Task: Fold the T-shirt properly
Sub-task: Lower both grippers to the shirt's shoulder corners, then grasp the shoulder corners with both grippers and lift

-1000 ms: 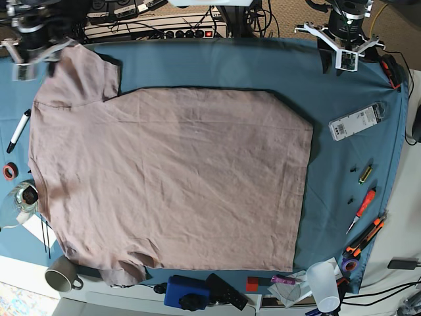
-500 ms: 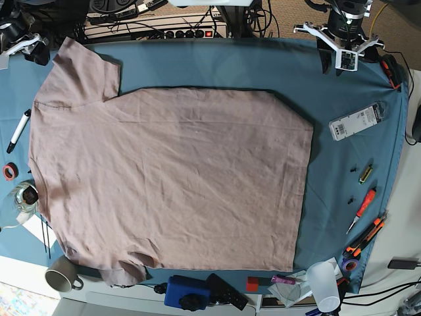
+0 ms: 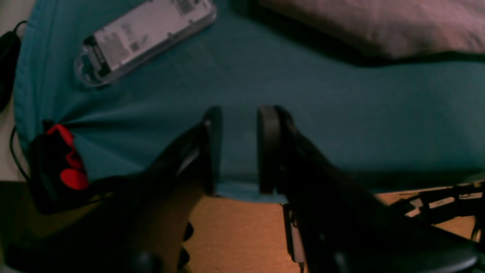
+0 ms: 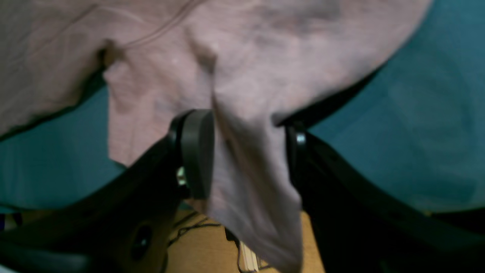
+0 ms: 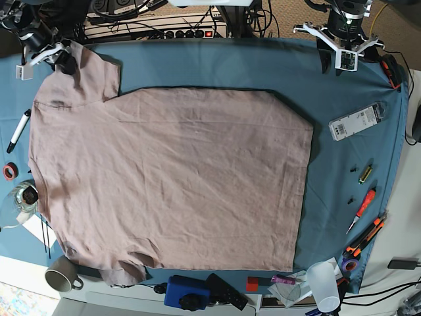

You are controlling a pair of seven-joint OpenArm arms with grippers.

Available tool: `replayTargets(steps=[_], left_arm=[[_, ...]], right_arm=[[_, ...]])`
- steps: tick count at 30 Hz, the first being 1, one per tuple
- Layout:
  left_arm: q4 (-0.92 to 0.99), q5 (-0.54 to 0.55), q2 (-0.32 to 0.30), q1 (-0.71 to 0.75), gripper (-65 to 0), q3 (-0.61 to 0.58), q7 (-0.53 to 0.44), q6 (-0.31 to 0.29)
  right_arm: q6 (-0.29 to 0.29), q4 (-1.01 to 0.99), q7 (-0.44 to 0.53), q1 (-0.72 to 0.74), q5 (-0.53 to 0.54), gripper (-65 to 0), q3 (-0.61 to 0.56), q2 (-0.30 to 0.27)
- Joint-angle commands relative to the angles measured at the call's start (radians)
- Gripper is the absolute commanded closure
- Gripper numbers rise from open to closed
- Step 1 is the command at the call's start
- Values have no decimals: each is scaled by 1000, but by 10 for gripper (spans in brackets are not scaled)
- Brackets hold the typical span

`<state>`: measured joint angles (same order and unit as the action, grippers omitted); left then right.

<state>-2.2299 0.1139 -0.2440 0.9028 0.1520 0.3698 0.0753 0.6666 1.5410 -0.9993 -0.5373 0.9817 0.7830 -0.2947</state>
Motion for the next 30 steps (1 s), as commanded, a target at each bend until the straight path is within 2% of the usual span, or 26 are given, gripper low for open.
replayTargets(steps=[1,8,10,12,13,18,24,30], left_arm=[[-18,-5,-3,11,-168,3,-24,3],[-18,-3,-2,-47,-175,3,-29,3],[-18,25,2,-92,-243,2,-27,3],[-17,68,27,-136,-310,2,-25,5],[-17,93,45,-154,-320,2,-22,10],[12,237,137,-223,-320,2,42,10],[146,311,170,-296,-320,2,42,-24],[299,400,220,-372,-320,3,82,-128]], right_arm=[[-6,8,-20,-8,-14,-264,1,-5],[-6,8,-22,-9,-37,-264,1,4],[-6,8,-23,-9,-37,-264,2,3],[-6,8,-28,-9,-37,-264,2,3],[-6,8,-37,-9,-37,-264,2,3],[-6,8,-55,-9,-37,-264,2,3],[-6,8,-60,-9,-36,-264,2,3],[-6,8,-60,-8,-36,-264,2,3]])
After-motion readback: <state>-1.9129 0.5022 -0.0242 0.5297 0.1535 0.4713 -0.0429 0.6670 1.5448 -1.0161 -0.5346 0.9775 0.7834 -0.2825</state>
